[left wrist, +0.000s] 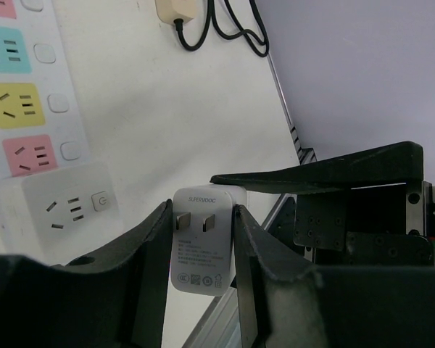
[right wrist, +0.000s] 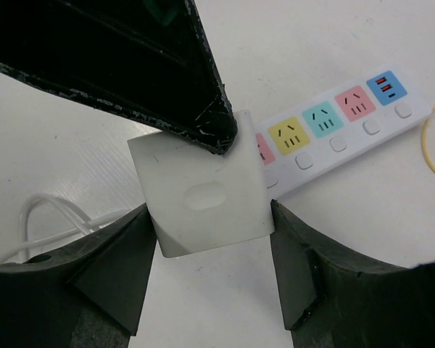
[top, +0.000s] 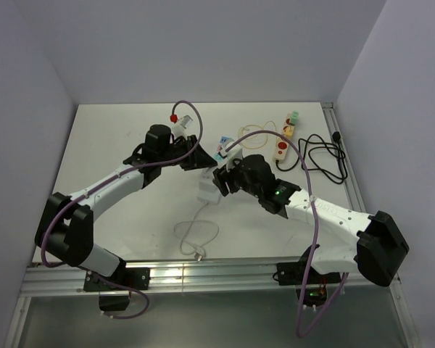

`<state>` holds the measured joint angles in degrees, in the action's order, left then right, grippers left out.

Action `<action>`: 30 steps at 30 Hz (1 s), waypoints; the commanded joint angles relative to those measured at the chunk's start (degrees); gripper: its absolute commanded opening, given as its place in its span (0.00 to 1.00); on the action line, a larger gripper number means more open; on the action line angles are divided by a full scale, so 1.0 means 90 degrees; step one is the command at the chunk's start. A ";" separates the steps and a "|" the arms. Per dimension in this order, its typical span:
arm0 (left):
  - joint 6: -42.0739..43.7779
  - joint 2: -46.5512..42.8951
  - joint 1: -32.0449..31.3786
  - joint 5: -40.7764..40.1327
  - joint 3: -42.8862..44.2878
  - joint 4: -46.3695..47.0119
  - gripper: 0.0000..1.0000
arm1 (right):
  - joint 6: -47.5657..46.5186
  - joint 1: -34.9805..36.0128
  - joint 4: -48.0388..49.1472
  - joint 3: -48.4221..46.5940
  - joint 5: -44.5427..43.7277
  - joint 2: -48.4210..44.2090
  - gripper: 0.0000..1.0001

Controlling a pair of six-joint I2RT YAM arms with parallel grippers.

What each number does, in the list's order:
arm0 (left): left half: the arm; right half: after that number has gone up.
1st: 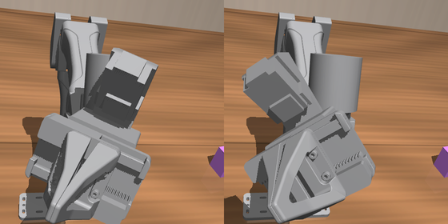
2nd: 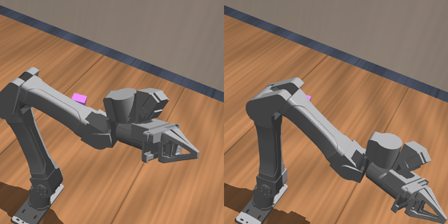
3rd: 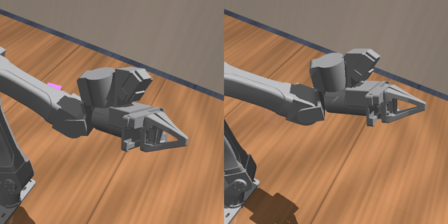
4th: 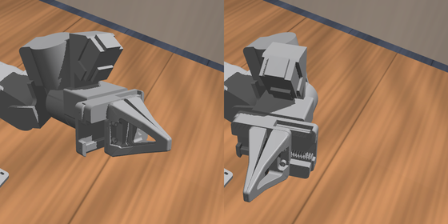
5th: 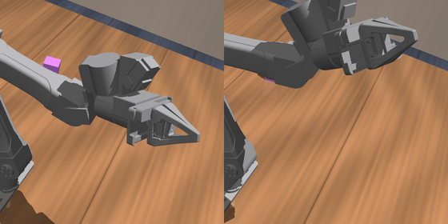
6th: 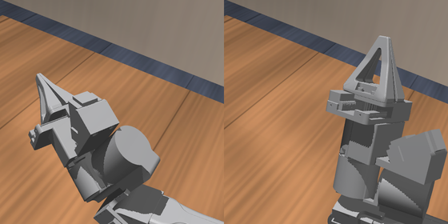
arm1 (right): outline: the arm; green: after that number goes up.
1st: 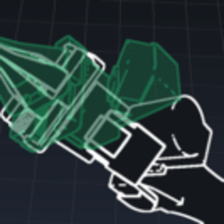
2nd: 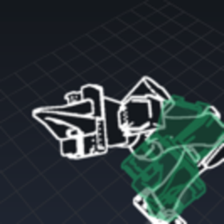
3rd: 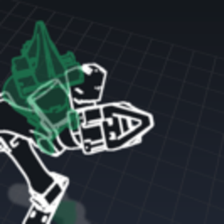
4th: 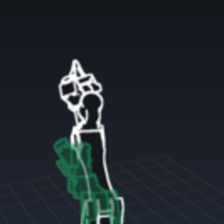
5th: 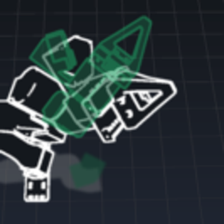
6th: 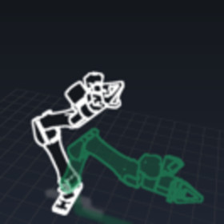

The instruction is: Insert the plug

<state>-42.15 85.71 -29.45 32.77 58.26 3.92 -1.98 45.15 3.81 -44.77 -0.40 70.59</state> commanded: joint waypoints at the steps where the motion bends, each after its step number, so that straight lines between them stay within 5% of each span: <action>1: -0.0121 -0.0109 0.0040 0.0313 -0.0116 0.0413 0.00 | 0.0005 0.0052 0.0592 -0.0035 0.0123 -0.0255 0.67; 9: 0.0211 -0.0226 0.0196 -0.0038 -0.0038 0.0170 0.00 | 0.0122 0.0043 0.0524 -0.0103 0.0279 -0.0119 0.86; 15: 0.0250 -0.0266 0.0508 0.0099 -0.0155 0.0316 0.00 | 0.0551 -0.0327 0.0553 -0.0064 0.0825 -0.0293 0.88; 22: 0.0221 -0.0714 0.0811 0.0167 -0.0739 0.0959 0.00 | 0.2015 -0.1810 0.1100 0.0083 0.3178 -0.0441 0.86; 30: -0.0471 -0.1329 0.0870 0.0265 -0.1540 0.2463 0.00 | 0.3997 -0.2028 0.2485 0.0102 0.4868 0.0311 0.80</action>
<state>-42.87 77.78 -21.76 33.39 46.00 14.96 24.64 27.00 16.80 -44.03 35.07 71.88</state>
